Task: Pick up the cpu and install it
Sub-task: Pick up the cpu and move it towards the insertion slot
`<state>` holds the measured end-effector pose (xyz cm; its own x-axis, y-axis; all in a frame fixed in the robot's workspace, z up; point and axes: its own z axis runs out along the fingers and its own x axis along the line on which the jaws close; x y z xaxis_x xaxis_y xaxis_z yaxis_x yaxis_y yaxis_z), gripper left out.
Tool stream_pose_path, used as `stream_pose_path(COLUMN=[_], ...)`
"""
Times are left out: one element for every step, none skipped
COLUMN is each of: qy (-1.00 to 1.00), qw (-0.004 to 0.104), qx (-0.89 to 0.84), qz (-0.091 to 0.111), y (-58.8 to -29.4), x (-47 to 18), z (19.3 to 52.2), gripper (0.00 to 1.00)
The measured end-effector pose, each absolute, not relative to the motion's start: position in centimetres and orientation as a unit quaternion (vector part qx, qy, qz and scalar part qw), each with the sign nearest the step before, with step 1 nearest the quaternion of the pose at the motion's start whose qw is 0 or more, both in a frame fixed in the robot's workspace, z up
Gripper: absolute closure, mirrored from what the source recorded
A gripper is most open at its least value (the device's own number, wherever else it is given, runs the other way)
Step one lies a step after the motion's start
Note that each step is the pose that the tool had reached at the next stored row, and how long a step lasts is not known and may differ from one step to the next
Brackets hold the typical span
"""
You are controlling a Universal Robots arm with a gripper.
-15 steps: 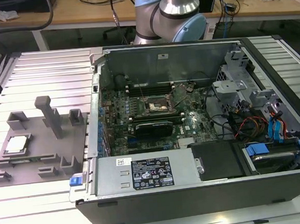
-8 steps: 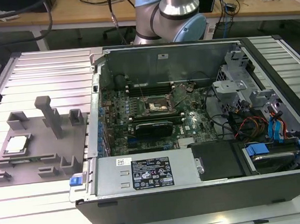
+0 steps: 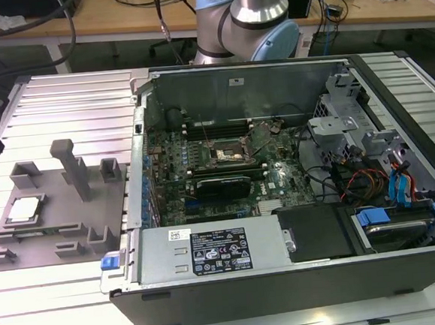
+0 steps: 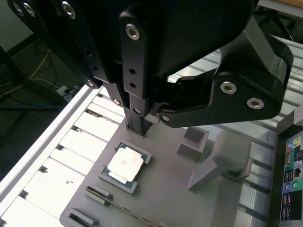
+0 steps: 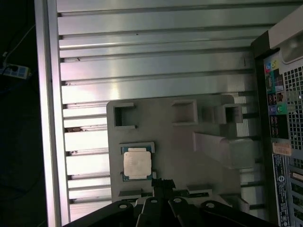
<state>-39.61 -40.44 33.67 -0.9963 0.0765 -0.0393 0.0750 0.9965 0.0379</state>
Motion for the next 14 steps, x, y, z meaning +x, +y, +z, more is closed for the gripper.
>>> stream_pose_path(qy=[0.999, 0.999, 0.999, 0.999, 0.999, 0.999, 0.999, 0.999, 0.999, 0.999, 0.999, 0.999, 0.999, 0.999], qw=[0.02, 0.02, 0.02, 0.02, 0.02, 0.02, 0.02, 0.02, 0.02, 0.02, 0.02, 0.02, 0.02, 0.02], qx=[0.038, 0.038, 0.038, 0.038, 0.038, 0.038, 0.038, 0.038, 0.038, 0.038, 0.038, 0.038, 0.038, 0.038], qz=[0.018, 0.018, 0.018, 0.018, 0.018, 0.018, 0.018, 0.018, 0.018, 0.018, 0.018, 0.018, 0.018, 0.018], y=[-40.44, -40.44, -40.44, -40.44, -40.44, -40.44, -40.45, -40.44, -40.44, -40.44, -40.44, -40.44, -40.44, -40.44], x=[-39.64, -39.64, -39.64, -39.65, -39.65, -39.65, -39.65, -39.66, -39.66, -39.67, -39.68, -39.7, -39.84, -40.05], z=[33.62, 33.61, 33.6, 33.6, 33.59, 33.59, 33.59, 33.58, 33.57, 33.56, 33.55, 33.52, 33.46, 33.35], gripper=[0.89, 0.89, 0.89, 0.89, 0.89, 0.89, 0.89, 0.89, 0.89, 0.89, 0.89, 0.89, 0.89, 0.89])
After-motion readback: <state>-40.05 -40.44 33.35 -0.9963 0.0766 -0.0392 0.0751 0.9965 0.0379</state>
